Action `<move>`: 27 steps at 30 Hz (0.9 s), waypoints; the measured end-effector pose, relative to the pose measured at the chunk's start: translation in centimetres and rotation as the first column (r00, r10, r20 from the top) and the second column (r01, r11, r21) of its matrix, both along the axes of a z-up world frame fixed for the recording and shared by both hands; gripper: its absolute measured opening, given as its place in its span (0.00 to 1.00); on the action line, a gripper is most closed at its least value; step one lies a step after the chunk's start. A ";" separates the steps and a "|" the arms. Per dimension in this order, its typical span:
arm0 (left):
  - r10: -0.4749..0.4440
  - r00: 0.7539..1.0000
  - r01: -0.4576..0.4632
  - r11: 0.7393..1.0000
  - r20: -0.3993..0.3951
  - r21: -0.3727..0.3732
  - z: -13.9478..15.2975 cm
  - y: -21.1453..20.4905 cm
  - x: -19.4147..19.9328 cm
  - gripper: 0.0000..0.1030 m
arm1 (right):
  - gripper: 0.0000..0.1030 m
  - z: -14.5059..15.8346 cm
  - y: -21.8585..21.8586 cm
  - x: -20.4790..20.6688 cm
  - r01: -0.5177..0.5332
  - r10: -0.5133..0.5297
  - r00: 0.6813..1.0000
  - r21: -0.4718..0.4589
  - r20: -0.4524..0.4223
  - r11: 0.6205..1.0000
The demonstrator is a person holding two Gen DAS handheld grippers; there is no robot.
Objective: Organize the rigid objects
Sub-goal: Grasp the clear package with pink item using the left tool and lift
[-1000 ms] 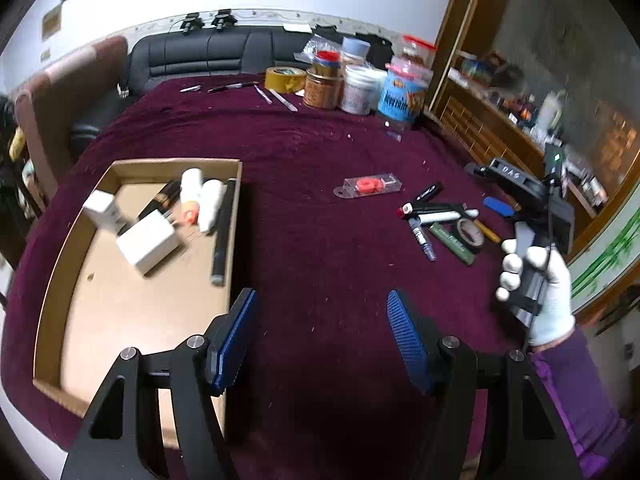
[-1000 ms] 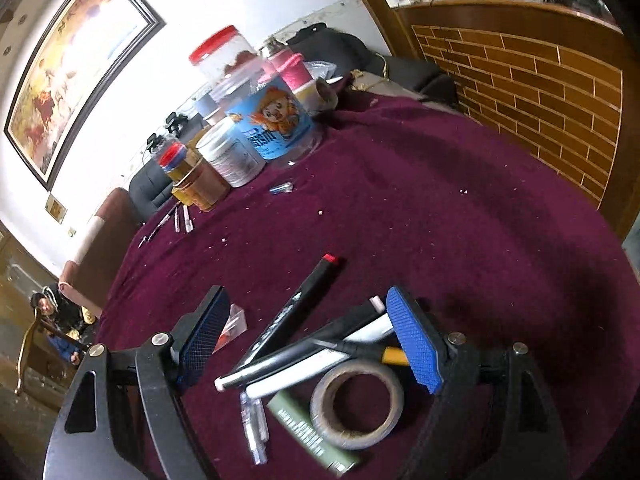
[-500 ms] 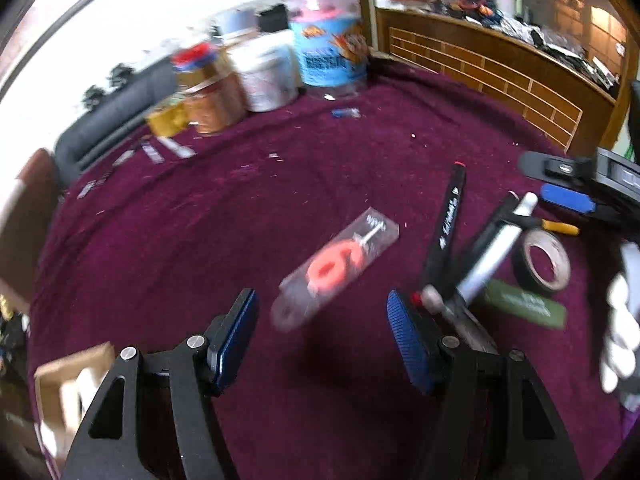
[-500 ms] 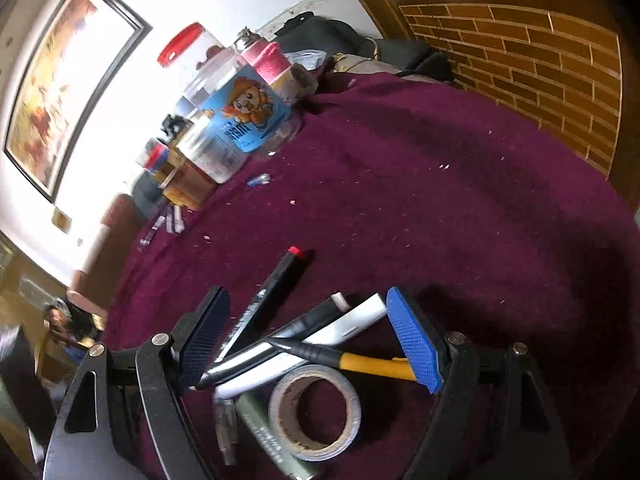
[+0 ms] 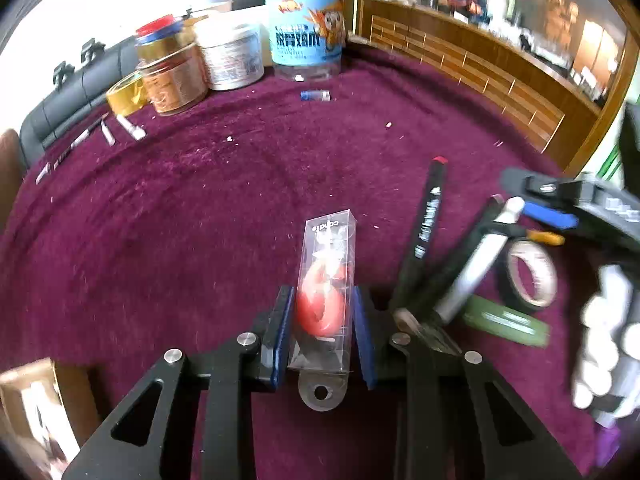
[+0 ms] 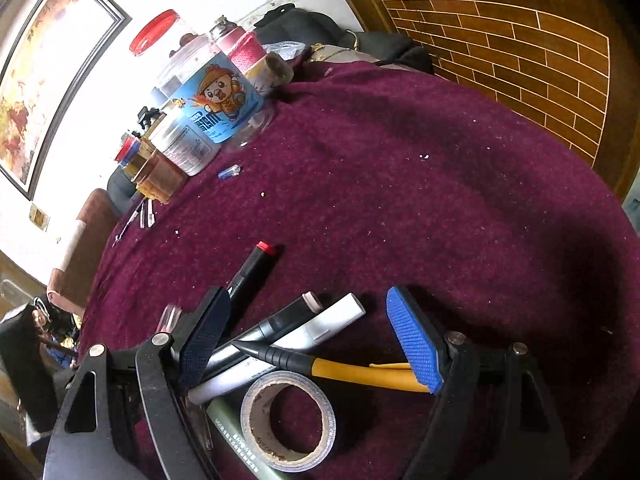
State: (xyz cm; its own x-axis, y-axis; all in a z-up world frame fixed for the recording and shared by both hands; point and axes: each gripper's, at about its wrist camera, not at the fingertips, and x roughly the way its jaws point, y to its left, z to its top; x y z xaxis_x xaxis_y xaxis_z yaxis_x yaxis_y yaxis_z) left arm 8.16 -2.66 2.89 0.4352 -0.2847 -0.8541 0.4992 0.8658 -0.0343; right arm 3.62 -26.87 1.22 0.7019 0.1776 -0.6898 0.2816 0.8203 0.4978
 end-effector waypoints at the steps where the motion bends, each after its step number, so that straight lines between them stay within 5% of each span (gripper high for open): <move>1: 0.009 1.000 -0.009 1.000 -0.001 -0.017 0.4 0.6 -0.6 0.23 | 0.78 0.0 0.0 0.0 0.002 -0.002 1.000 -0.003 0.000 1.000; 12: 0.070 0.997 -0.070 0.997 0.014 0.034 -1.1 -0.6 -0.7 0.22 | 0.78 0.1 0.0 -0.1 0.011 -0.011 1.000 -0.015 0.004 1.000; 18: 0.092 0.995 -0.091 0.995 0.026 -0.045 1.3 1.2 -3.7 0.22 | 0.78 0.2 0.0 0.0 0.009 -0.009 1.000 -0.021 0.015 1.000; 27: 0.181 0.979 -0.154 0.962 0.099 -0.227 6.8 7.7 -13.5 0.22 | 0.78 0.4 0.5 -0.1 0.001 0.001 1.000 -0.064 0.029 0.998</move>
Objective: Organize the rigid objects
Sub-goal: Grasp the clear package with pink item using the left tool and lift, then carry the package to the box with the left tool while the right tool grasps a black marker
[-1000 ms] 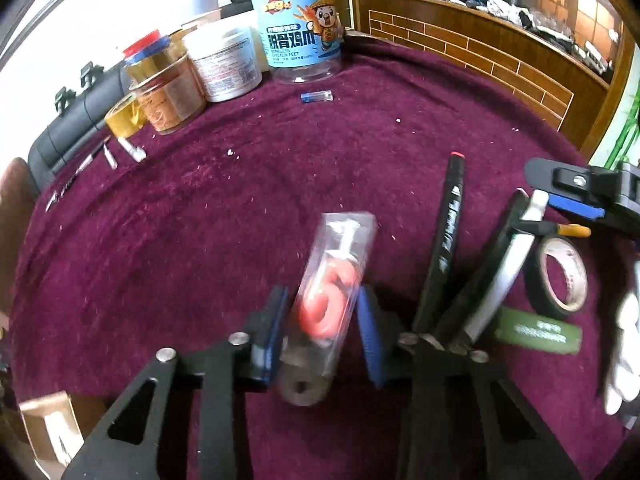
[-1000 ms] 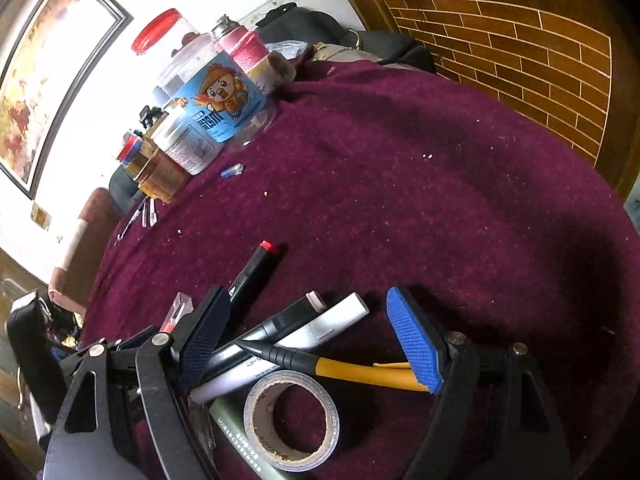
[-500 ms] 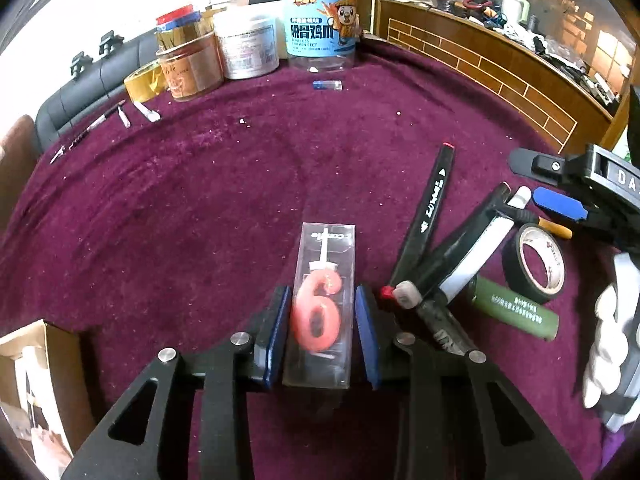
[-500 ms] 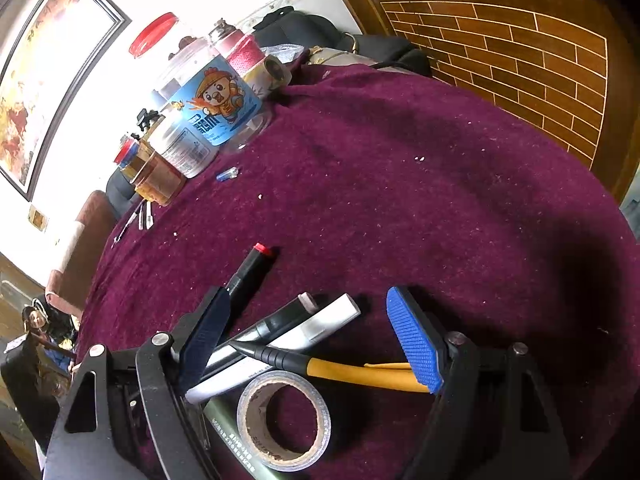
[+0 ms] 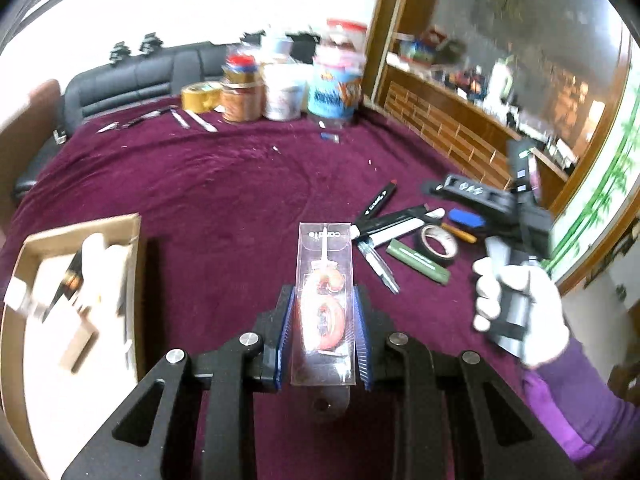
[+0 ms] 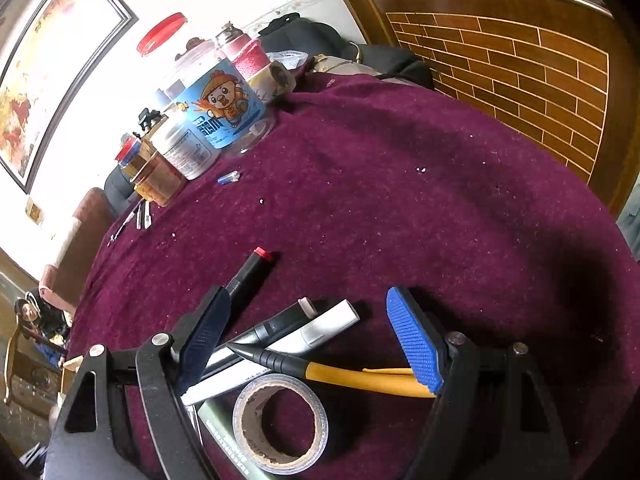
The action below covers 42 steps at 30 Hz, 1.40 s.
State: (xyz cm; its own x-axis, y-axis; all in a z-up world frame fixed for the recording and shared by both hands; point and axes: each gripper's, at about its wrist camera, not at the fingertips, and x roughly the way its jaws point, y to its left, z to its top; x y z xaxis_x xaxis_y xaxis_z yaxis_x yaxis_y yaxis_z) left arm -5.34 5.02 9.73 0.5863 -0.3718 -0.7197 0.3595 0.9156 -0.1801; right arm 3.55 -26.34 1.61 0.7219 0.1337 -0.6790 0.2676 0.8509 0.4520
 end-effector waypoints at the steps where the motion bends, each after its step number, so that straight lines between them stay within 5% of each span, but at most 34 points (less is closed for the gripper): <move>1: 0.019 1.000 -0.019 1.000 0.018 -0.011 0.3 0.7 -1.0 0.22 | 0.78 0.1 0.2 -0.1 -0.004 0.004 1.000 -0.009 0.005 1.000; 4: 0.093 0.996 -0.091 0.992 0.014 -0.091 0.4 2.9 -2.3 0.22 | 0.78 0.6 1.2 -0.4 -0.024 0.026 0.999 -0.063 0.032 0.998; 7: 0.126 0.992 -0.124 0.988 0.014 -0.093 0.3 3.9 -2.6 0.22 | 0.78 1.9 2.9 -0.7 -0.037 0.048 0.997 -0.166 0.058 0.985; 11: 0.129 0.992 -0.126 0.983 0.012 -0.137 0.3 5.4 -3.4 0.23 | 0.78 3.9 5.1 -0.5 -0.118 0.130 0.990 -0.181 0.056 0.976; 17: 0.158 0.987 -0.150 0.966 0.018 -0.210 0.2 9.1 -5.1 0.23 | 0.64 4.1 8.5 4.7 -0.276 0.255 0.956 -0.153 -0.147 0.949; 23: 0.238 0.971 -0.232 0.942 -0.004 -0.245 -0.6 14.2 -6.4 0.23 | 0.48 0.0 11.5 8.8 -0.281 0.191 0.916 -0.224 -0.354 0.933; 28: 0.288 0.957 -0.285 0.920 -0.031 -0.268 -1.6 17.2 -6.8 0.23 | 0.13 -1.0 13.1 8.6 -0.276 0.188 0.930 -0.266 -0.315 0.924; 34: 0.337 0.941 -0.333 0.896 -0.041 -0.294 -2.3 20.2 -7.4 0.23 | 0.12 -0.2 12.5 6.2 -0.279 0.252 0.942 -0.100 -0.223 0.955; 42: 0.403 0.911 -0.408 0.862 -0.082 -0.300 -3.5 23.2 -8.5 0.23 | 0.12 4.0 13.8 1.1 -0.365 0.369 0.928 0.063 -0.058 0.929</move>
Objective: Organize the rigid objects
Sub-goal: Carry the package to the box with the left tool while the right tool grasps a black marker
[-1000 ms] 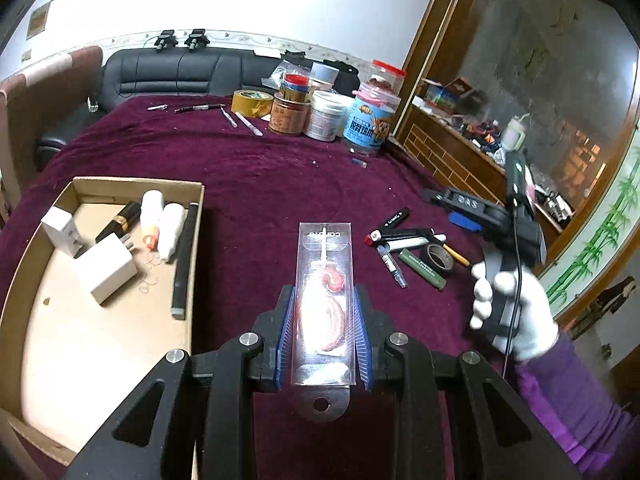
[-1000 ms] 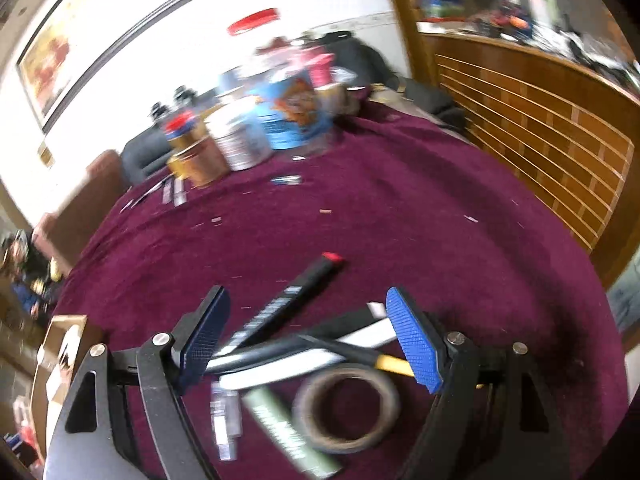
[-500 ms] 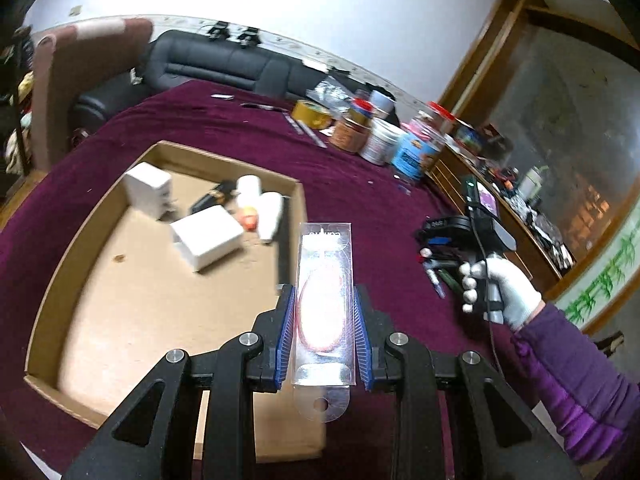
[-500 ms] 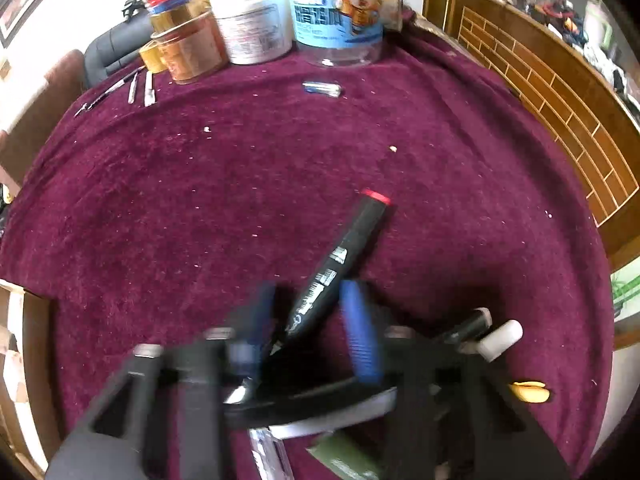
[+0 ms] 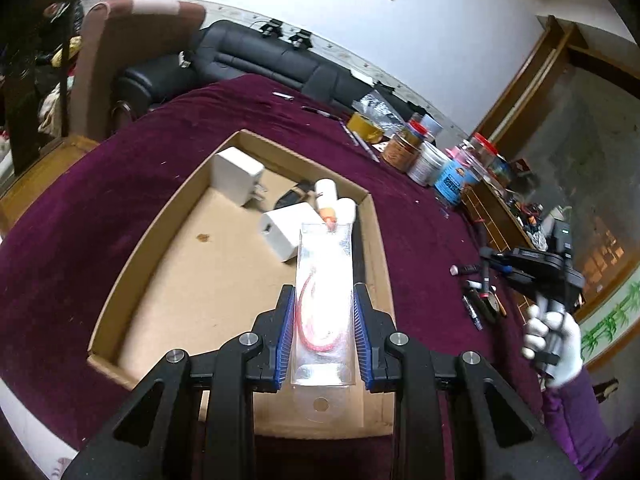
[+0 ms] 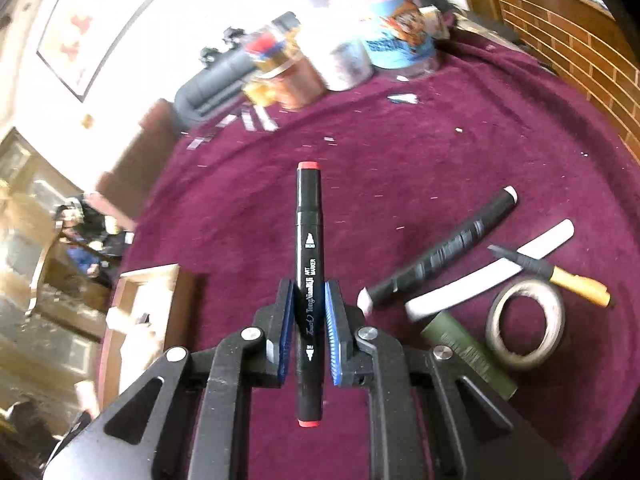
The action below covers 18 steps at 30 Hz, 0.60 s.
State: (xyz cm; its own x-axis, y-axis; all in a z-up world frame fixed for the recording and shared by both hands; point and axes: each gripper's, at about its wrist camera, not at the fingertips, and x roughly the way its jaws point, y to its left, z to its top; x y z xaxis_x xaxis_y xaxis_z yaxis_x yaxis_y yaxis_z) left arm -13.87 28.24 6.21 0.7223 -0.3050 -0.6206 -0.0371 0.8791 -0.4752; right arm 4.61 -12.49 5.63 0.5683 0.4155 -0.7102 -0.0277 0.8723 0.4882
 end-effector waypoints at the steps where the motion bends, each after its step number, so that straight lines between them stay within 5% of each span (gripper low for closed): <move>1: 0.006 1.000 -0.006 1.000 -0.005 0.003 -0.1 0.3 -0.1 0.23 | 0.12 0.6 0.5 -0.5 -0.022 0.022 1.000 0.022 0.013 1.000; 9: 0.073 0.988 -0.061 0.994 -0.137 0.090 -1.2 3.2 2.5 0.23 | 0.12 2.9 7.6 -3.6 -0.234 0.232 0.972 0.115 0.037 0.965; 18: 0.097 0.966 -0.044 0.975 -0.239 0.216 -2.3 4.2 8.8 0.23 | 0.12 -0.5 18.8 -5.1 -0.446 0.459 0.887 0.159 -0.055 0.881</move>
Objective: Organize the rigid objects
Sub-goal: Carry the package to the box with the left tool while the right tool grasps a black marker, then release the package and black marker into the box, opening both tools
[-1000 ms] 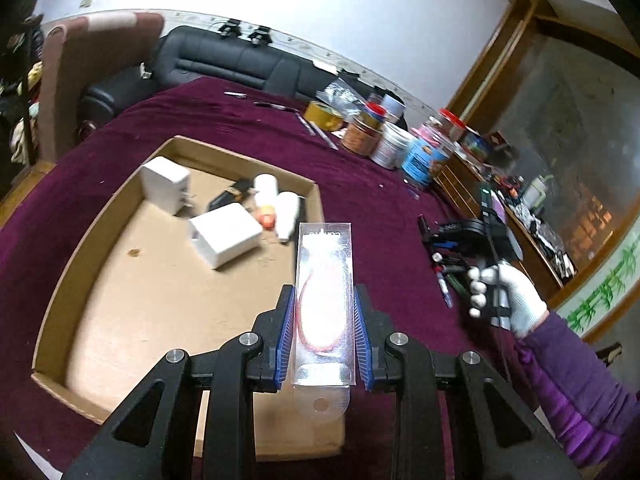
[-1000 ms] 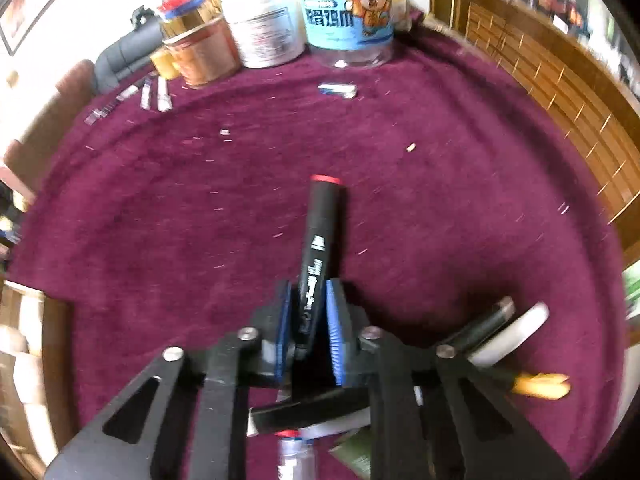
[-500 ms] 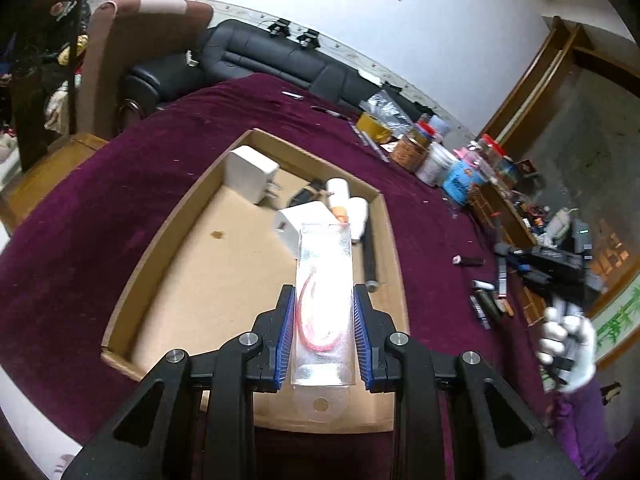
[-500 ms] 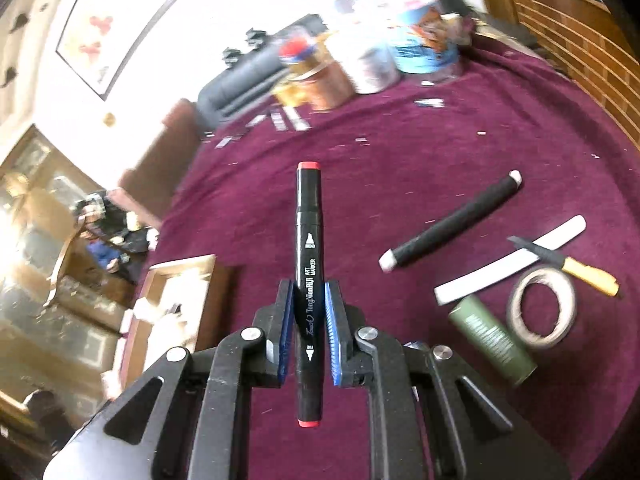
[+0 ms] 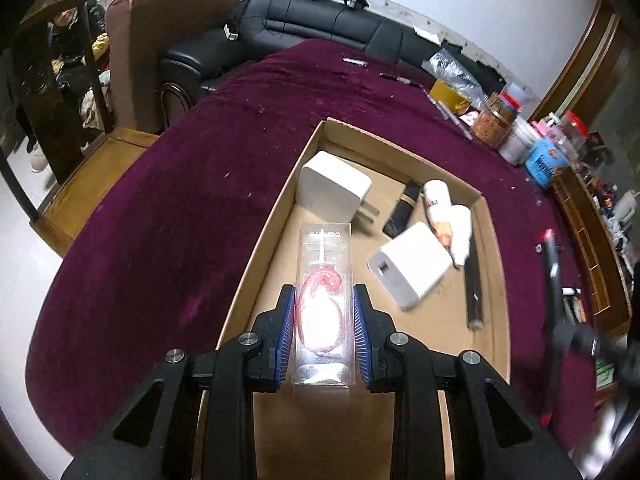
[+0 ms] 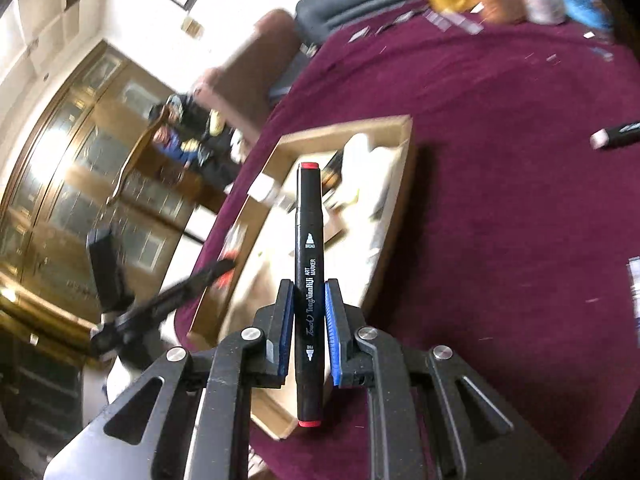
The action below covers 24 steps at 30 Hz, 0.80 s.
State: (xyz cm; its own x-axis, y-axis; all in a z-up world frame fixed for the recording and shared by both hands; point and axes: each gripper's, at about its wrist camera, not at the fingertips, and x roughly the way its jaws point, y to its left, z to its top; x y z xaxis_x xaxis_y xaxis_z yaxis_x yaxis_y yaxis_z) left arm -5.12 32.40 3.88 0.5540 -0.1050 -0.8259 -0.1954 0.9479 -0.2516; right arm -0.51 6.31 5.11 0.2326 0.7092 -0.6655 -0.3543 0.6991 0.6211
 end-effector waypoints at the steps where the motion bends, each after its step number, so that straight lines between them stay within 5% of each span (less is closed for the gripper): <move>1: -0.006 1.000 0.006 1.000 -0.012 0.003 -0.3 -0.1 1.0 0.23 | 0.13 -0.6 1.3 0.0 -0.022 0.022 1.000 0.000 -0.017 1.000; 9: 0.009 0.996 -0.011 1.000 -0.085 -0.026 -2.1 0.5 5.0 0.27 | 0.13 -3.7 8.7 -0.3 -0.147 0.141 0.986 -0.063 -0.092 0.987; 12: 0.003 1.000 -0.005 0.997 -0.029 -0.073 -0.5 1.0 3.3 0.39 | 0.13 -4.7 10.8 0.5 -0.170 0.159 0.981 -0.096 -0.115 0.981; 16: 0.029 0.995 -0.026 0.999 0.092 -0.028 2.2 2.1 -1.1 0.53 | 0.14 -5.7 12.5 1.9 -0.186 0.168 0.974 -0.114 -0.153 0.976; 24: 0.111 0.973 -0.118 0.993 0.202 0.027 4.0 4.7 -7.6 0.56 | 0.15 -5.3 12.1 3.2 -0.171 0.156 0.976 -0.093 -0.150 0.981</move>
